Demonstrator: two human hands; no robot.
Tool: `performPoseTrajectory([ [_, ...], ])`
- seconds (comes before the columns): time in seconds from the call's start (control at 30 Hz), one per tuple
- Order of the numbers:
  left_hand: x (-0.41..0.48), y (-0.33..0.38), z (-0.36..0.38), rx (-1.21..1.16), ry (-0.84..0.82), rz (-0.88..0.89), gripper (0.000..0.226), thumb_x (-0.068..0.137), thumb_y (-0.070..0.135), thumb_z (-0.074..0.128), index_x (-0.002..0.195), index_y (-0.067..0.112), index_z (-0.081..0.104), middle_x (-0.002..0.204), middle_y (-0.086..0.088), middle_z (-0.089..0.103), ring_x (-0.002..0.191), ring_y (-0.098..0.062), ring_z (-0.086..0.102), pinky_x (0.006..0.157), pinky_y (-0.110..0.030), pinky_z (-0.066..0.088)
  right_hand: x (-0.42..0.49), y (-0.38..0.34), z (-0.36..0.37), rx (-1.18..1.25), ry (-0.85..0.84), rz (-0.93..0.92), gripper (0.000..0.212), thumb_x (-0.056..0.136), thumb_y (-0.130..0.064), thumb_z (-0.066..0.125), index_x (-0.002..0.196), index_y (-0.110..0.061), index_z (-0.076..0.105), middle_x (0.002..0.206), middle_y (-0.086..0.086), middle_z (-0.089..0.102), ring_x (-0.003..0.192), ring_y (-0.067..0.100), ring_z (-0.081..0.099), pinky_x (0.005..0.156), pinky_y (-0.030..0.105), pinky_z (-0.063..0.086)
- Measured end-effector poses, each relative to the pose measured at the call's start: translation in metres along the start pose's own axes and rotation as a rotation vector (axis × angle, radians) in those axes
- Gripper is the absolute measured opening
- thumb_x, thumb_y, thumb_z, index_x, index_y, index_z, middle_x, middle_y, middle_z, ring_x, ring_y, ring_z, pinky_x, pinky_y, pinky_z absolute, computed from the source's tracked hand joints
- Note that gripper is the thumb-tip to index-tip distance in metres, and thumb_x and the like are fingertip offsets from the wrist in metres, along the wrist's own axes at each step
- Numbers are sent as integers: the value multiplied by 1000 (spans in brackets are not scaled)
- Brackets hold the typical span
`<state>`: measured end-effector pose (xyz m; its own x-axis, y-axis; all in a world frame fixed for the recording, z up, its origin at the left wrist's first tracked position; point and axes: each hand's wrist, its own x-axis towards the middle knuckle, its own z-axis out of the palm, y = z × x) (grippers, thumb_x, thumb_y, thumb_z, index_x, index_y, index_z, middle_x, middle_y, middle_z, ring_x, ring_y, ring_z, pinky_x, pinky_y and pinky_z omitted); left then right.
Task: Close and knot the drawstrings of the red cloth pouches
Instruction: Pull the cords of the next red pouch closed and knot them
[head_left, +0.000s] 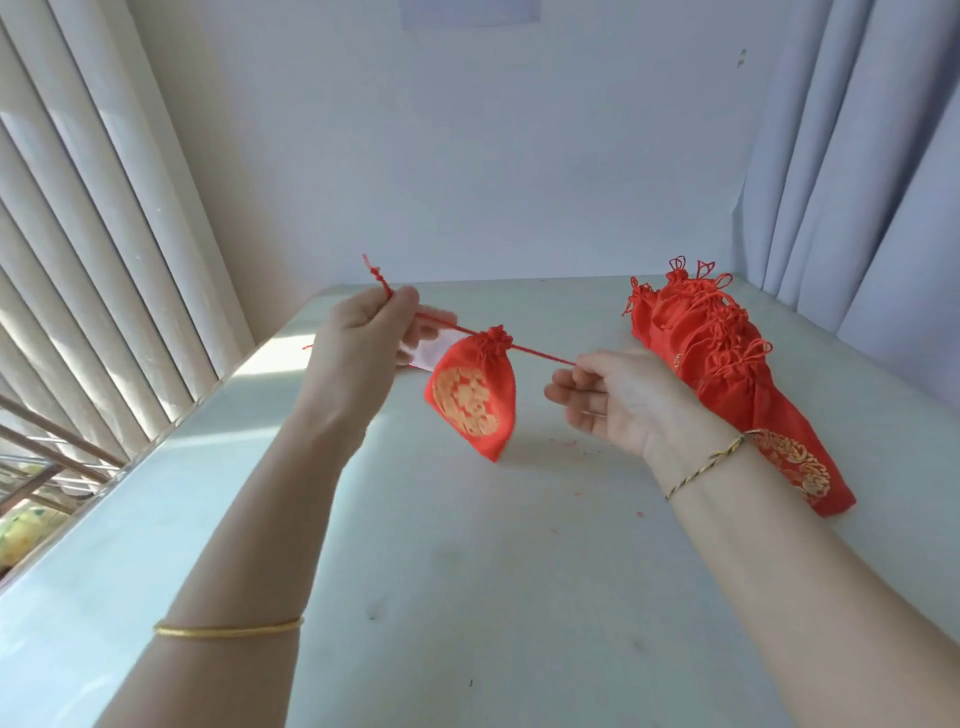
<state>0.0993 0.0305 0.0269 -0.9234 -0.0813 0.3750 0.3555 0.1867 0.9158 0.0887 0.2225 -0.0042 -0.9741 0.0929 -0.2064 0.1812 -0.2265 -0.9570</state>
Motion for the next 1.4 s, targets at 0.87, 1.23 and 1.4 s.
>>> performPoseTrajectory([
  [0.87,-11,14,17,19,-281,-96,11,88,12,60,82,7,66,60,3,62,55,-8,57,52,-18,46,-29,-21,25,-160,-257,-329,5,90,-8,46,91,-9,50,71,12,59,44,15,49,39,22,34],
  [1.23,-10,11,21,63,-93,-141,16,88,15,61,73,11,64,44,6,59,41,-3,55,42,-13,42,-28,-8,31,-538,-150,-803,8,75,-4,72,81,-7,68,57,-12,60,44,-2,47,51,6,36],
  [1.4,-10,12,20,47,-50,-173,14,87,15,62,74,10,65,42,5,59,38,-4,55,39,-12,41,-32,-8,34,-645,-60,-932,8,75,-8,74,83,-8,74,57,-16,48,54,-7,49,56,6,35],
])
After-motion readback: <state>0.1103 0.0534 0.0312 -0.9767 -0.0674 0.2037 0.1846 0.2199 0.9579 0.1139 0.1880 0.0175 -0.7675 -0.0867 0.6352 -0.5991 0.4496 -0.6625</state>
